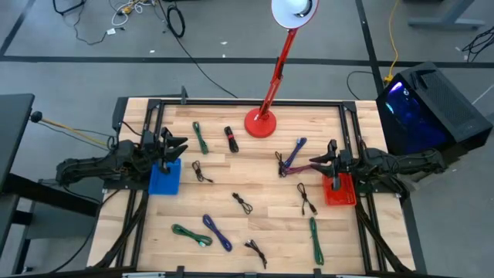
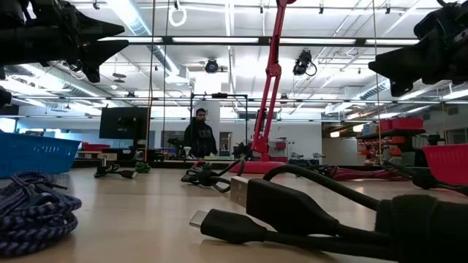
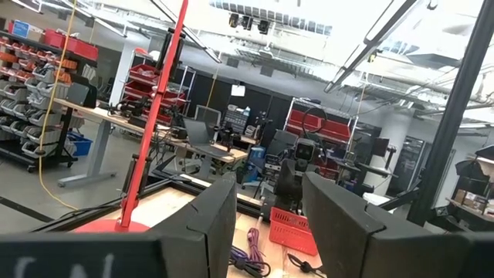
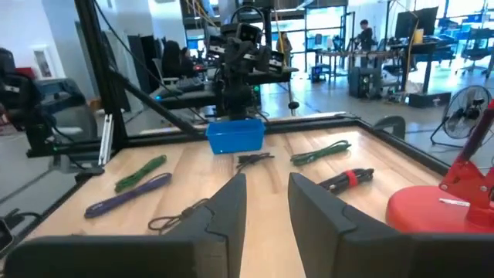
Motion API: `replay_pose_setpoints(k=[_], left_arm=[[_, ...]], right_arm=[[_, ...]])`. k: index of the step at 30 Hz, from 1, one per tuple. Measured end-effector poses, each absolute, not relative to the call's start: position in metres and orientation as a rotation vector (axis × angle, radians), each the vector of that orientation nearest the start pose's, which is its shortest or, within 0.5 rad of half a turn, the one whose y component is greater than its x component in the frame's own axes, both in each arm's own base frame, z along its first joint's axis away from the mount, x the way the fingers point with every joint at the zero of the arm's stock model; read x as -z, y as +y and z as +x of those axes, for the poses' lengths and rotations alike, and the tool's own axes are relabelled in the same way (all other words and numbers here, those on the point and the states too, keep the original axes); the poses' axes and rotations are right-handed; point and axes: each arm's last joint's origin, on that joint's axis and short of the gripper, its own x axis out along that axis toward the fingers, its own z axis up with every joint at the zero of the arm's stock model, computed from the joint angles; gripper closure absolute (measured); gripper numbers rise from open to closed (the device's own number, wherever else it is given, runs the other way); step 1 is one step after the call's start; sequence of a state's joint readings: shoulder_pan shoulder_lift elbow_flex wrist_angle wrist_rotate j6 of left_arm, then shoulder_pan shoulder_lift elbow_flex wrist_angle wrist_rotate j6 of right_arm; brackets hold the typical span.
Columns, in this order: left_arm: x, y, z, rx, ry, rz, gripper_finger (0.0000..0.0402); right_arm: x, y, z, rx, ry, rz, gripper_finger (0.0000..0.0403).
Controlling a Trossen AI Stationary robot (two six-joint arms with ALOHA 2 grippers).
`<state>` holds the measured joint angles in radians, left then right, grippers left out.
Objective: Pick & Place USB Port
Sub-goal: Put the green and black charger cable into the blue bin
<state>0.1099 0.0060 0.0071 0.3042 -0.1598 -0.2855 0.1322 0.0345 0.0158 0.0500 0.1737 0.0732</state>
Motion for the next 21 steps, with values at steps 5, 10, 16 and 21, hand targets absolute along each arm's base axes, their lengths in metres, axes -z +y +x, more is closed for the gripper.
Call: replay_pose_setpoints(k=[5, 10, 16, 21], left_arm=[[-0.194, 0.015, 0.092, -0.223, -0.341, -0.296, 0.0246], [-0.194, 0.014, 0.092, -0.195, -0.349, -0.389, 0.0246], [-0.194, 0.014, 0.092, -0.178, -0.346, -0.402, 0.0246], [-0.195, 0.015, 0.092, -0.213, -0.36, -0.387, 0.0246]], right_arm=[[-0.177, 0.008, 0.098, 0.042, -0.096, 0.066, 0.0301], [-0.192, 0.008, 0.095, 0.038, -0.249, 0.087, 0.0301], [-0.206, 0.007, 0.09, 0.019, -0.406, 0.184, 0.0301], [-0.211, 0.004, 0.088, 0.125, -0.462, 0.18, 0.0301]])
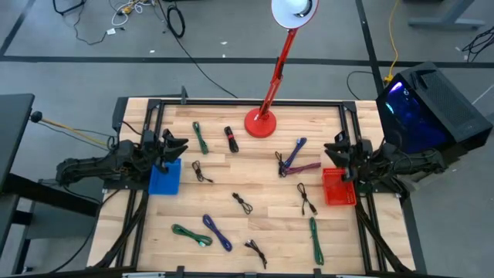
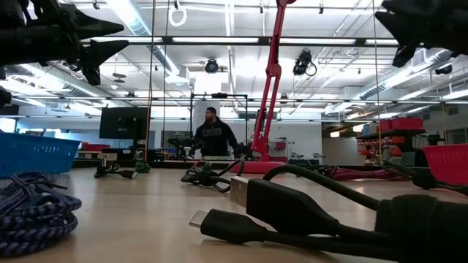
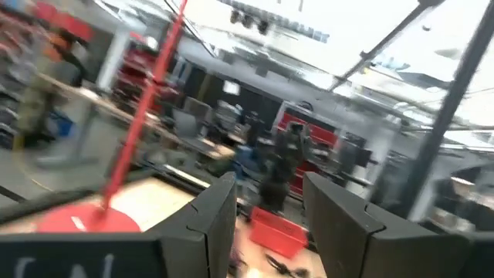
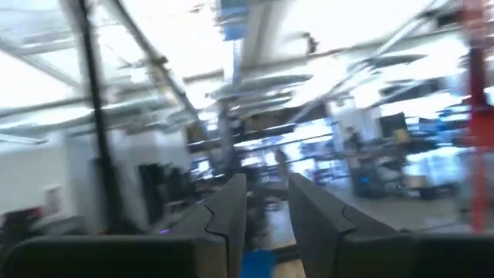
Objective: Pick & Place USB Port
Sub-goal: Put the green and black charger cable into the blue bin
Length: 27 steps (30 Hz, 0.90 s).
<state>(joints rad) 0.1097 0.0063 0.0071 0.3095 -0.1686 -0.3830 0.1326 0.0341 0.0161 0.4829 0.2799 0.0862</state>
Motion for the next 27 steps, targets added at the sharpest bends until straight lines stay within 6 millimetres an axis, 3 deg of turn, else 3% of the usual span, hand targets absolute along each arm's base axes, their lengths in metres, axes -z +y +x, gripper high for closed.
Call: replay_pose_setpoints(k=[4, 9, 15, 21, 27], left_arm=[[-0.191, 0.021, 0.091, -0.417, -0.356, -0.406, 0.0246], [-0.179, 0.029, 0.099, -0.584, -0.146, -0.411, 0.0246], [-0.203, 0.048, 0.115, -0.746, -0.027, -0.395, 0.0246], [-0.227, 0.087, 0.142, -0.867, 0.259, -0.412, 0.0246], [-0.212, 0.133, 0.164, -0.903, 0.54, -0.55, 0.0246]], right_arm=[[-0.208, 0.0, 0.089, 0.271, -0.433, 0.207, 0.0301], [-0.202, 0.0, 0.095, 0.284, -0.362, 0.182, 0.0301], [-0.199, -0.001, 0.105, 0.317, -0.307, 0.145, 0.0301], [-0.199, -0.001, 0.114, 0.312, -0.306, 0.13, 0.0301], [-0.203, 0.001, 0.121, 0.26, -0.356, 0.097, 0.0301]])
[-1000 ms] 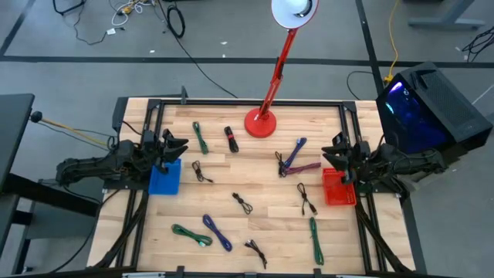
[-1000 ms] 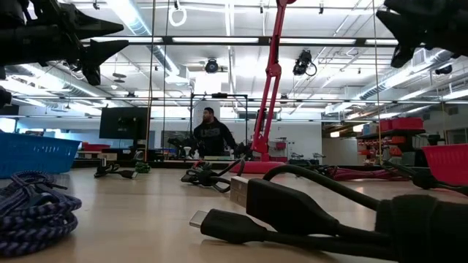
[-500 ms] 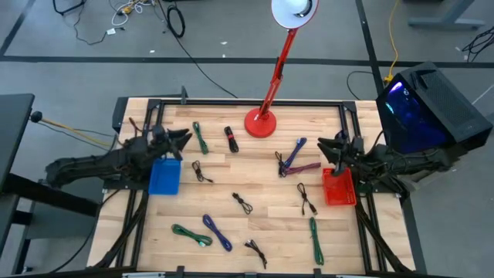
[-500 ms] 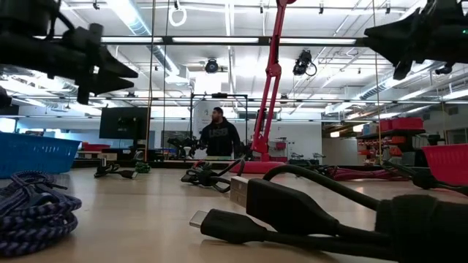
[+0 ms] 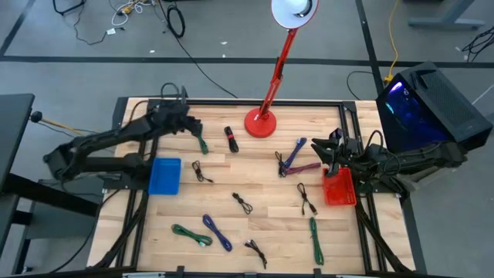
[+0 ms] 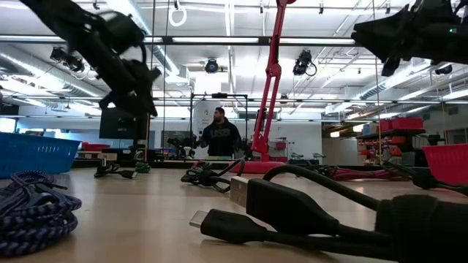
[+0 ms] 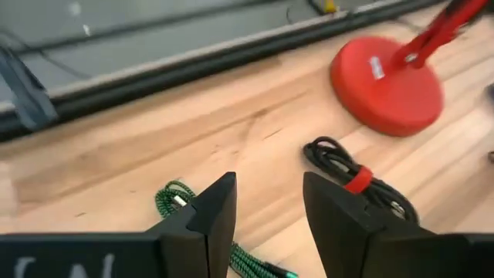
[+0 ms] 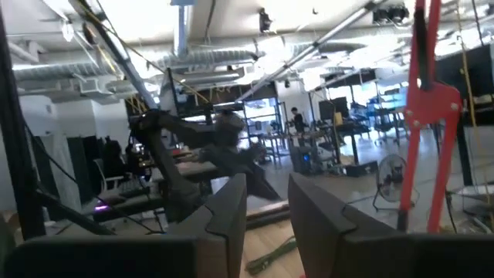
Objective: Pick & Place USB Port
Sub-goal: Put the green and black charger cable into the blue bin
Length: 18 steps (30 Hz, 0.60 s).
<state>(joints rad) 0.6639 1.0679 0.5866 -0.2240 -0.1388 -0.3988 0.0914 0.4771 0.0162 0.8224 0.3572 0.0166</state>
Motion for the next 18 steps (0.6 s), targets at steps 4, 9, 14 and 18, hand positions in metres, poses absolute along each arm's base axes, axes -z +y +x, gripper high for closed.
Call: replay_pose_setpoints(k=[4, 9, 14, 18], left_arm=[[-0.198, 0.154, 0.173, -0.875, 0.62, -0.635, 0.0246], [-0.187, 0.169, 0.18, -0.826, 0.679, -0.711, 0.0246], [-0.187, 0.172, 0.181, -0.795, 0.701, -0.774, 0.0246], [-0.187, 0.169, 0.173, -0.874, 0.833, -0.781, 0.0246]], right_arm=[[-0.2, 0.001, 0.124, 0.261, -0.323, 0.046, 0.0301], [-0.198, 0.002, 0.126, 0.267, -0.3, 0.001, 0.0301], [-0.198, 0.002, 0.126, 0.268, -0.301, 0.0, 0.0301], [-0.199, 0.002, 0.125, 0.269, -0.307, -0.008, 0.0301]])
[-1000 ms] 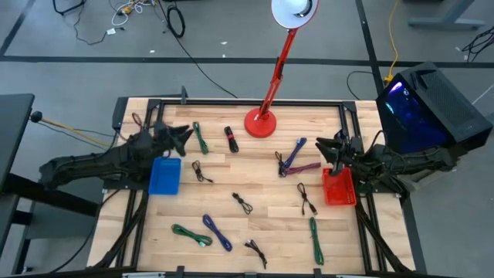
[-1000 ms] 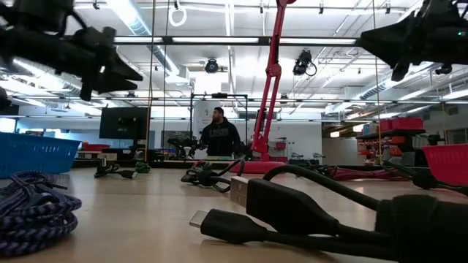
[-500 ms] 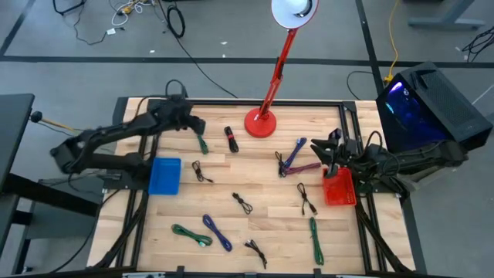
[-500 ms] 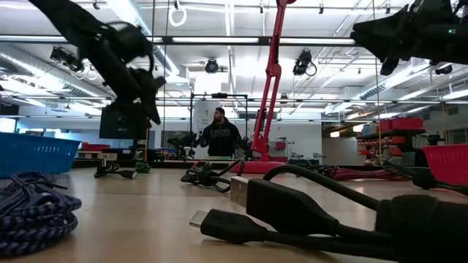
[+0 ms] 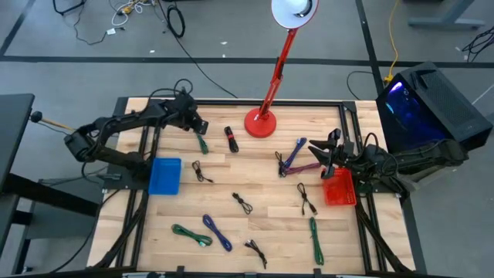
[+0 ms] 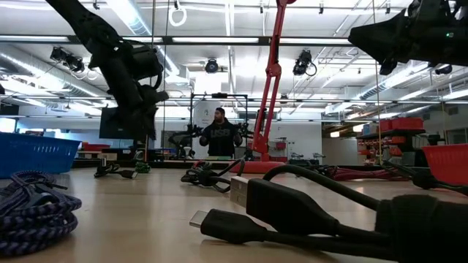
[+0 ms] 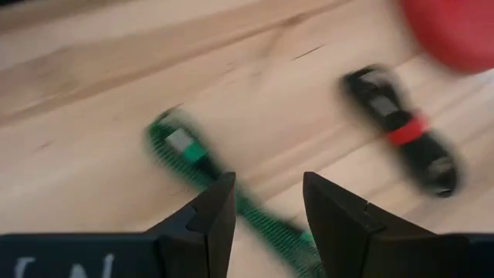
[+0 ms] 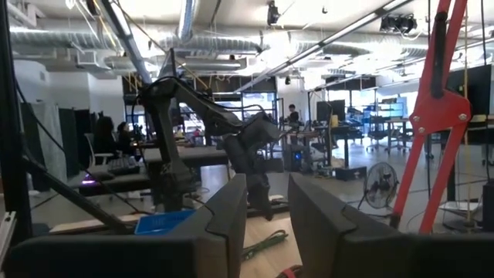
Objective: Pick & Place USB Port
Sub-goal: Put the green and black charger cable into the blue bin
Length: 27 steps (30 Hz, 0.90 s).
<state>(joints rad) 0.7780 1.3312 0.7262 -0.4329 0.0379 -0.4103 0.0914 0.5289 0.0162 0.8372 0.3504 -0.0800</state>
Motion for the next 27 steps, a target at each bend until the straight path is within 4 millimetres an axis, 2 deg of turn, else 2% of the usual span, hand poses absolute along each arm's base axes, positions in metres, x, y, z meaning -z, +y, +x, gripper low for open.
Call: replay_pose_setpoints(k=[4, 15, 23, 27], left_arm=[[-0.185, 0.166, 0.17, -0.908, 0.888, -0.811, 0.0245], [-0.179, 0.156, 0.175, -0.944, 0.925, -0.887, 0.0245], [-0.154, 0.149, 0.191, -0.964, 1.033, -0.891, 0.0245], [-0.144, 0.151, 0.199, -0.963, 1.027, -0.897, 0.0245]], right_arm=[[-0.199, 0.001, 0.125, 0.277, -0.306, -0.014, 0.0301], [-0.202, 0.002, 0.124, 0.268, -0.343, -0.008, 0.0301], [-0.203, 0.002, 0.124, 0.255, -0.347, -0.009, 0.0301], [-0.203, 0.002, 0.124, 0.251, -0.346, -0.01, 0.0301]])
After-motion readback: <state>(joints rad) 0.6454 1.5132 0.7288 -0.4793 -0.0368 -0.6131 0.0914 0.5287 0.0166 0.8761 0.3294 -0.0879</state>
